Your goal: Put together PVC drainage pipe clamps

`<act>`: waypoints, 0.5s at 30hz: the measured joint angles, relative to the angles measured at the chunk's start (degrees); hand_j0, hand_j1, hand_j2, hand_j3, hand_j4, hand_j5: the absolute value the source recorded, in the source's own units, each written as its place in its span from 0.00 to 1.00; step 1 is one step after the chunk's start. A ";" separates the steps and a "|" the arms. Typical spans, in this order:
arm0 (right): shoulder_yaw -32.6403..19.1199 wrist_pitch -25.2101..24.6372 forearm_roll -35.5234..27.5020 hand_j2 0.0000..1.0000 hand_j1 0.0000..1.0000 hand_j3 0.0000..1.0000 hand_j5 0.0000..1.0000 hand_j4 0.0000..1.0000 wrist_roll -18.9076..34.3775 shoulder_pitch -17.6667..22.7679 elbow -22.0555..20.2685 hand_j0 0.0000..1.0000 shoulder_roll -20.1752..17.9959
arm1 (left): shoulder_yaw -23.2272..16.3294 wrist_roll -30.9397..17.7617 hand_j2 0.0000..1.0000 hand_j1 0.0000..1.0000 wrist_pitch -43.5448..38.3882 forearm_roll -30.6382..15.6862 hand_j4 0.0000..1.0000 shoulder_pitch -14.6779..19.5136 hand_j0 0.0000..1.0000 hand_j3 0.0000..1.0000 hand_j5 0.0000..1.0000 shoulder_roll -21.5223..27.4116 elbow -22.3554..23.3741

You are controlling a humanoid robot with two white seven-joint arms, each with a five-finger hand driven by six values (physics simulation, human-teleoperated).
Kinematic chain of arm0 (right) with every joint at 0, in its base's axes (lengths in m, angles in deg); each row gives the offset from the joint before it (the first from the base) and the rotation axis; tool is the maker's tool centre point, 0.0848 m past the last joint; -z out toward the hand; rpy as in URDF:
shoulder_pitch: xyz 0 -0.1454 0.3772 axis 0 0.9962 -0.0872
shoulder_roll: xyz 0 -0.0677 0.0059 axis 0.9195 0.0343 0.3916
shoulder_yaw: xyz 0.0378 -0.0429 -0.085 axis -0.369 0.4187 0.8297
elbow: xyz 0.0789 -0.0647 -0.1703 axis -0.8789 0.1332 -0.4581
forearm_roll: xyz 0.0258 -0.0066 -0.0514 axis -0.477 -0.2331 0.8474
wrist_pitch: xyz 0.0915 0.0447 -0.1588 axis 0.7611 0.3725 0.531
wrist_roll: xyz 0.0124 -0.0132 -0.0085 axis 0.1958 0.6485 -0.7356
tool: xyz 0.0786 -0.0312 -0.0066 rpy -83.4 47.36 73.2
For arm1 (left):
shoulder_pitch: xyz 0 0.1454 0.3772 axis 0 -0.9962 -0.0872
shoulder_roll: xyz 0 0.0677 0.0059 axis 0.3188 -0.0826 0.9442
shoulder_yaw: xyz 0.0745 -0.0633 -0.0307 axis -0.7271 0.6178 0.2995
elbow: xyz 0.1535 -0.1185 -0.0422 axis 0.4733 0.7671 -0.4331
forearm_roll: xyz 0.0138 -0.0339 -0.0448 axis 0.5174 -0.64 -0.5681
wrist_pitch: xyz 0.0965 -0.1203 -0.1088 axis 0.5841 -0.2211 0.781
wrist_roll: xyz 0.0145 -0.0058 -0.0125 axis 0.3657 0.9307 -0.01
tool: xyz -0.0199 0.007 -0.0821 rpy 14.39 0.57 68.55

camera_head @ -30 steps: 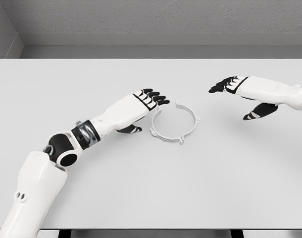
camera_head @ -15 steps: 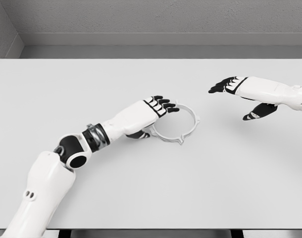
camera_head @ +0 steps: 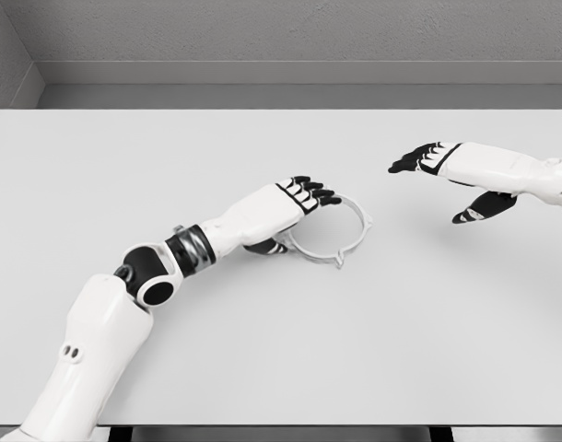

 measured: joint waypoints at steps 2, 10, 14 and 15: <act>0.00 0.00 -0.01 1.00 1.00 1.00 1.00 1.00 0.00 -0.09 -0.08 1.00 0.03 | -0.03 0.00 1.00 1.00 0.00 0.04 1.00 0.09 1.00 1.00 1.00 -0.09 0.13; 0.00 0.00 0.00 1.00 1.00 1.00 1.00 1.00 0.00 0.00 -0.15 1.00 0.17 | -0.02 -0.02 1.00 1.00 0.00 0.34 1.00 1.32 1.00 1.00 1.00 -0.98 1.20; 0.00 0.00 -0.01 1.00 1.00 1.00 1.00 1.00 0.00 0.00 -0.08 1.00 0.22 | -0.01 -0.01 1.00 1.00 0.00 0.43 1.00 2.02 1.00 1.00 1.00 -1.20 2.28; 0.00 0.00 -0.01 1.00 1.00 1.00 1.00 1.00 0.00 0.00 -0.05 1.00 0.23 | -0.01 -0.01 1.00 1.00 0.00 0.44 1.00 2.11 1.00 1.00 1.00 -1.22 2.50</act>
